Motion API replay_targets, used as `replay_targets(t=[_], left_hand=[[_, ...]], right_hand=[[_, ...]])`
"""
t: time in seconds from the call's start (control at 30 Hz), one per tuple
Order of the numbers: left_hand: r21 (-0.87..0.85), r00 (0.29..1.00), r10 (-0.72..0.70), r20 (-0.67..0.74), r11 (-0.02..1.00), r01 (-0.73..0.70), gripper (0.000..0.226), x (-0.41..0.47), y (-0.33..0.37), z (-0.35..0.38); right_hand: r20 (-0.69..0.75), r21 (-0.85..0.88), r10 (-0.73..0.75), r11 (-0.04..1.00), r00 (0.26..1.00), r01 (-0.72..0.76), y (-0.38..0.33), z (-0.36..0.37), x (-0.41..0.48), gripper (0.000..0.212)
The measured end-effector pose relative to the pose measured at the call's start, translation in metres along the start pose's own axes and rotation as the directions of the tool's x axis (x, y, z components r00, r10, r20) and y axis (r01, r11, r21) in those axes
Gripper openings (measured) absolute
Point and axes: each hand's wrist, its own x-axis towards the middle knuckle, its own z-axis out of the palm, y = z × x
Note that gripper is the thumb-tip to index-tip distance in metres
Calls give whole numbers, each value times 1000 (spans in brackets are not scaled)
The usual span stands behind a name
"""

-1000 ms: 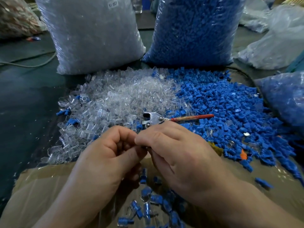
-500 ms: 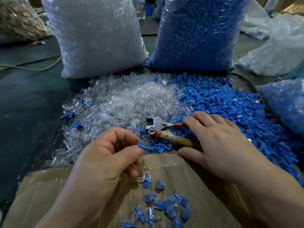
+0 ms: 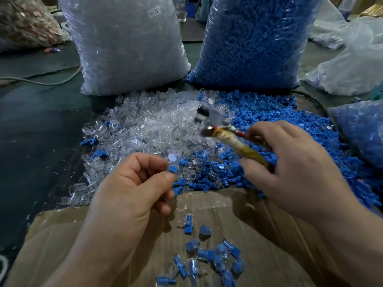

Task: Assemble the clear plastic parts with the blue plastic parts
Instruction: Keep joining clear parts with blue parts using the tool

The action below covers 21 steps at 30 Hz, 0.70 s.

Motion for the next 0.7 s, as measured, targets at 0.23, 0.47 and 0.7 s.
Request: replay_targets(t=[0.23,0.47,0.7], left_hand=[[42,997,78,-1,996,-77,15,1,0,-7],[10,991,135,28,991,-135,15,1,-5,-8],[3,989,148,27,989,-148,9,-1,-8,-10]], right_hand=[[108,86,-151,986,983,142,-10,-6,-11,47],[159,117,-214,974,964,196,-10,-3,-15,49],[209,127,-229,970,951,205,-11,-4,-15,50]])
